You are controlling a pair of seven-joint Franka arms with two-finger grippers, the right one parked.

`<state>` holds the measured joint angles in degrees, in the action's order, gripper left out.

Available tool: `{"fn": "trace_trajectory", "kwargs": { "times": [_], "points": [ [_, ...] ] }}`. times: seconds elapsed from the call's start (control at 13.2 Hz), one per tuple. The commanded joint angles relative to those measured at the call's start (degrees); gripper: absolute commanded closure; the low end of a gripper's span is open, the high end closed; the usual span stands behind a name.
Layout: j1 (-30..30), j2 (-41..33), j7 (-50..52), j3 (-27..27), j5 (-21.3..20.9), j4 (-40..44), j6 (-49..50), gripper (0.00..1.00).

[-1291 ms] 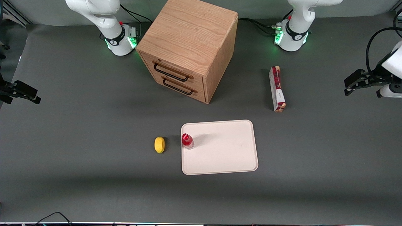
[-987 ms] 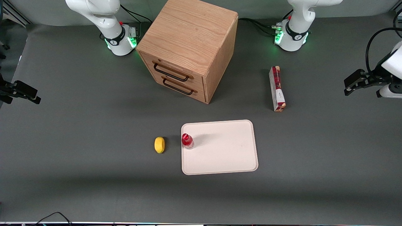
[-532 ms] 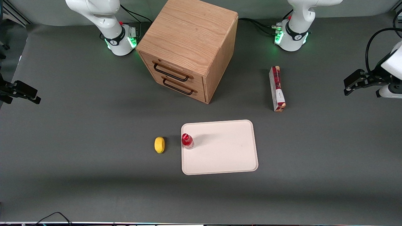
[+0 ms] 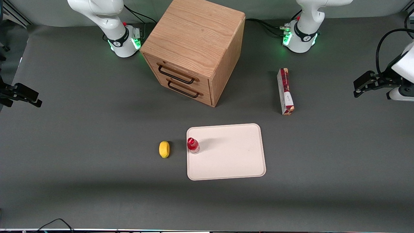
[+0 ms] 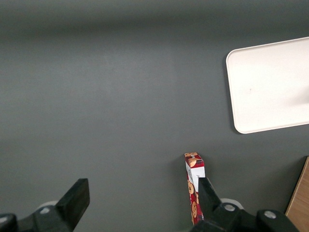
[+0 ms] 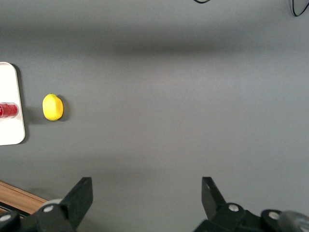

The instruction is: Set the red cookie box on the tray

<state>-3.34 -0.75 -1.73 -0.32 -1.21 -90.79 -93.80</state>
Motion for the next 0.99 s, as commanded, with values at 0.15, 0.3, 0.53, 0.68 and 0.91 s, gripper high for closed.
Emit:
{"fn": "trace_trajectory", "kwargs": {
  "times": [0.15,0.3,0.53,0.68,0.91],
  "points": [
    [-0.61,0.31,0.24,0.23,0.06,1.32,1.7,0.0],
    [-0.61,0.31,0.24,0.23,0.06,1.32,1.7,0.0],
    [-0.7,0.31,0.41,0.23,0.15,1.32,1.78,0.0],
    [-1.31,0.05,0.94,0.23,0.15,0.89,2.91,0.0],
    [-2.37,-0.91,2.34,0.23,0.5,-2.88,3.63,0.0]
  ]
}}
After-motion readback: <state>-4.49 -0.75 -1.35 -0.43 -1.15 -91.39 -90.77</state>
